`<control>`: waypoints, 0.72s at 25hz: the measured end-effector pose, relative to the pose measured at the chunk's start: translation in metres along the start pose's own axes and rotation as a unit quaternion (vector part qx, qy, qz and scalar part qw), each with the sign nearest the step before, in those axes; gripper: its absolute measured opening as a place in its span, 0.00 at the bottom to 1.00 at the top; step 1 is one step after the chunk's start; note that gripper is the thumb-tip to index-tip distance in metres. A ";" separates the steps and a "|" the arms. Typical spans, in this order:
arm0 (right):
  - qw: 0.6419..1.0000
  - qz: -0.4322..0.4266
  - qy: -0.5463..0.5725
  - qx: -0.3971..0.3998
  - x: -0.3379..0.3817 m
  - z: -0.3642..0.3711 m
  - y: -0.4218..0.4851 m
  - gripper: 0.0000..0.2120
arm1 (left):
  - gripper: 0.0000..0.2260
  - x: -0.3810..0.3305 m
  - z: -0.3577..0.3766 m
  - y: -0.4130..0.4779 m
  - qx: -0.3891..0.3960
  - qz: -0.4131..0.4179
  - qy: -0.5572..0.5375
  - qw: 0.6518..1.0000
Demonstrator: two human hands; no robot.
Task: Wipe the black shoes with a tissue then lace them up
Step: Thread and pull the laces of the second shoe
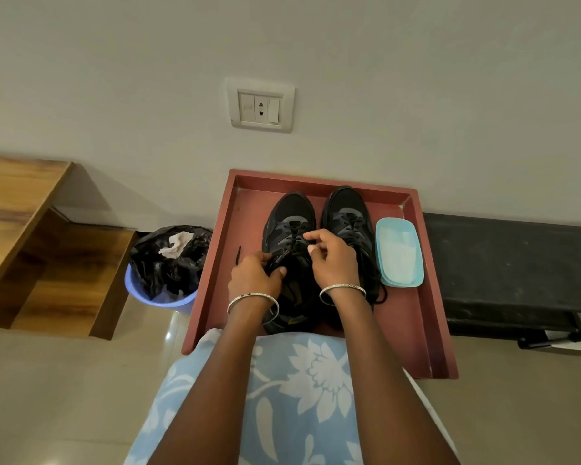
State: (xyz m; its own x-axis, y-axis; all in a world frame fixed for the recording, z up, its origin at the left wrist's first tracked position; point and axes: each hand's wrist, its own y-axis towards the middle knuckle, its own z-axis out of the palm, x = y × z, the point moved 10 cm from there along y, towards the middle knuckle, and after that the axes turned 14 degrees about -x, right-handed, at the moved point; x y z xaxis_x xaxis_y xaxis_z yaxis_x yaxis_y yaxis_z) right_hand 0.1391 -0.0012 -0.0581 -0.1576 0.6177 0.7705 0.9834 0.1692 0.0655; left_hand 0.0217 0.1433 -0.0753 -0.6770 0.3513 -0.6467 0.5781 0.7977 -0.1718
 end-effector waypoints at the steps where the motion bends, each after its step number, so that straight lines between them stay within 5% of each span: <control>1: 1.000 -0.017 0.014 -0.007 0.002 -0.001 0.006 0.12 | 0.18 -0.006 -0.007 0.003 -0.028 0.017 0.016 0.999; 3: 0.999 -0.036 0.035 -0.008 0.003 -0.001 0.014 0.12 | 0.23 -0.021 -0.016 0.009 -0.076 0.052 0.033 0.995; 6: 0.999 -0.036 0.028 0.006 0.000 0.007 0.018 0.10 | 0.15 -0.037 -0.008 0.025 -0.089 0.071 -0.025 0.993; 18: 0.994 -0.079 -0.072 0.023 0.010 0.021 0.014 0.07 | 0.06 -0.018 0.021 0.044 0.012 0.006 -0.096 0.995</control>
State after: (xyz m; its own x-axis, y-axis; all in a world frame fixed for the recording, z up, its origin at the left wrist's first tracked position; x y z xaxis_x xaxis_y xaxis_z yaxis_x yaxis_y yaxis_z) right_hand 0.1498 0.0230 -0.0630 -0.3244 0.6831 0.6543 0.9406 0.3065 0.1463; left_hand 0.0691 0.1621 -0.0866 -0.5712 0.2588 -0.7790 0.5979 0.7814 -0.1788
